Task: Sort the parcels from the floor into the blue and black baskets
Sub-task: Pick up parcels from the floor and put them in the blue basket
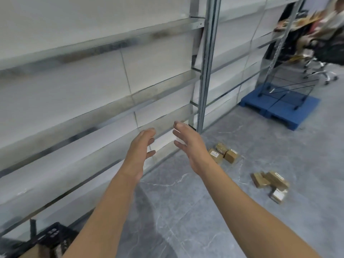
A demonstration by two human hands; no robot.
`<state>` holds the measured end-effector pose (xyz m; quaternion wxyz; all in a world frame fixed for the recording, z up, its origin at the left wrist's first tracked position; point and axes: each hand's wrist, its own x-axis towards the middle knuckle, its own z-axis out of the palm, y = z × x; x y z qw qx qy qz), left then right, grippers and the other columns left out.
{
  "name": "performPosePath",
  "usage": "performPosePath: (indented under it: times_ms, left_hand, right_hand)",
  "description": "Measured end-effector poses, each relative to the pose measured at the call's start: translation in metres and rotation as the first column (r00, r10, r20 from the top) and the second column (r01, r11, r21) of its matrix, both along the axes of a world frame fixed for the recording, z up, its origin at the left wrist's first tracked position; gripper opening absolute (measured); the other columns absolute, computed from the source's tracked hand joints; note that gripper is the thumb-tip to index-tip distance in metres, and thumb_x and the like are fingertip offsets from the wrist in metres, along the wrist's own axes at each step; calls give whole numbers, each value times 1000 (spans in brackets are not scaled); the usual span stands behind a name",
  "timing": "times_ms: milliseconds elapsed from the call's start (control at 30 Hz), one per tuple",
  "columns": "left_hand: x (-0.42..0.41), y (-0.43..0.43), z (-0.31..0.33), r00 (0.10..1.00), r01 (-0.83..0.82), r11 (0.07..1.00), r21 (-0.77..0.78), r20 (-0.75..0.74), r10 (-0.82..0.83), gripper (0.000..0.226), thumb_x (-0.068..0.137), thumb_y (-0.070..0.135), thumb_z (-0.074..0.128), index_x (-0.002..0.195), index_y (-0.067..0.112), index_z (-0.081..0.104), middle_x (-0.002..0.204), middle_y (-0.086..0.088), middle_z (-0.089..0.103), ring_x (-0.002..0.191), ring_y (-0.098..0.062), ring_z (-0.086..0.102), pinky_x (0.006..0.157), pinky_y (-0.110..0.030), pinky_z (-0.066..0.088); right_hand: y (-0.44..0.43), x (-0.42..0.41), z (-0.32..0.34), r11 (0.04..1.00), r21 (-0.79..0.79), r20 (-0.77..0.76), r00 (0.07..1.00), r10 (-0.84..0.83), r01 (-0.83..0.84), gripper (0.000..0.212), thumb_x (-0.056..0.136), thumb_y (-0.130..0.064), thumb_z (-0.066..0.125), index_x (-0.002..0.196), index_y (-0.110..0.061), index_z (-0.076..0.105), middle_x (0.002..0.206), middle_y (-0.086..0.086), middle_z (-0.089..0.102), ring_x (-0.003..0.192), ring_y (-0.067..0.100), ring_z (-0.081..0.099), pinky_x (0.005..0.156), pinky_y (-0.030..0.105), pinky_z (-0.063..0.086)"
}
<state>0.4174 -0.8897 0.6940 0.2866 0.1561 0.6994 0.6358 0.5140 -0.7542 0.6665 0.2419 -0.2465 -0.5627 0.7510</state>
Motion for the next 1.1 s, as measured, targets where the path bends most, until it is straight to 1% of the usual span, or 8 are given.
performPosePath:
  times_ms: [133,267,433,533,667,767,933,1100]
  left_hand:
    - [22,66,-6,993,118,993,-15,7,-118,25,104,42,55,122,31,68,131,14,63,125,-6,59,106,-42,51]
    - [38,122,-15,973,230,972,-43,22,-229,40,98,49,59,131,27,65,134,13,62,126,-6,58,108,-45,51]
    - [49,188,-34,928,371,925,-84,64,-366,28,101,45,58,122,29,69,127,13,64,125,-8,59,105,-42,51]
    - [51,231,-50,883,468,879,-94,103,-458,41,95,50,60,128,27,69,127,11,68,123,-7,60,104,-42,51]
    - [48,294,-73,823,566,819,-96,134,-553,18,106,37,54,113,29,69,106,18,72,110,0,63,93,-35,52]
    - [41,338,-89,757,649,756,-89,172,-630,22,104,39,57,119,28,69,121,9,70,120,-6,61,105,-45,51]
    - [41,396,-107,627,778,614,-130,205,-752,38,102,45,56,134,27,63,134,9,62,130,-10,55,111,-48,47]
    - [53,437,-126,547,837,526,-151,250,-799,47,90,55,59,129,29,65,138,7,60,128,-9,55,96,-39,49]
  right_hand:
    - [51,36,-9,996,-14,9,996,-87,87,38,107,-40,54,143,-27,58,147,-10,57,135,5,54,116,38,45]
    - [91,62,-20,979,-30,31,979,-203,204,42,108,-41,54,146,-24,59,141,-15,61,133,4,55,116,39,45]
    - [134,85,-37,936,-56,72,936,-344,348,48,99,-49,60,141,-27,63,138,-15,64,131,4,57,113,37,47]
    - [161,97,-50,899,-76,108,900,-422,431,34,106,-41,56,137,-28,64,134,-15,66,129,6,59,113,38,47]
    - [200,105,-66,836,-97,159,837,-523,541,35,107,-41,54,139,-27,61,134,-16,63,129,5,58,119,42,43]
    - [224,108,-78,784,-99,191,785,-590,613,35,105,-43,58,137,-29,58,134,-16,62,131,6,57,120,43,42]
    - [251,119,-92,652,-94,250,652,-716,752,69,85,-56,65,145,-22,60,142,-8,63,134,11,58,116,41,47]
    - [273,143,-108,539,-115,287,548,-786,834,38,104,-39,60,138,-24,65,139,-2,66,130,11,60,111,36,49]
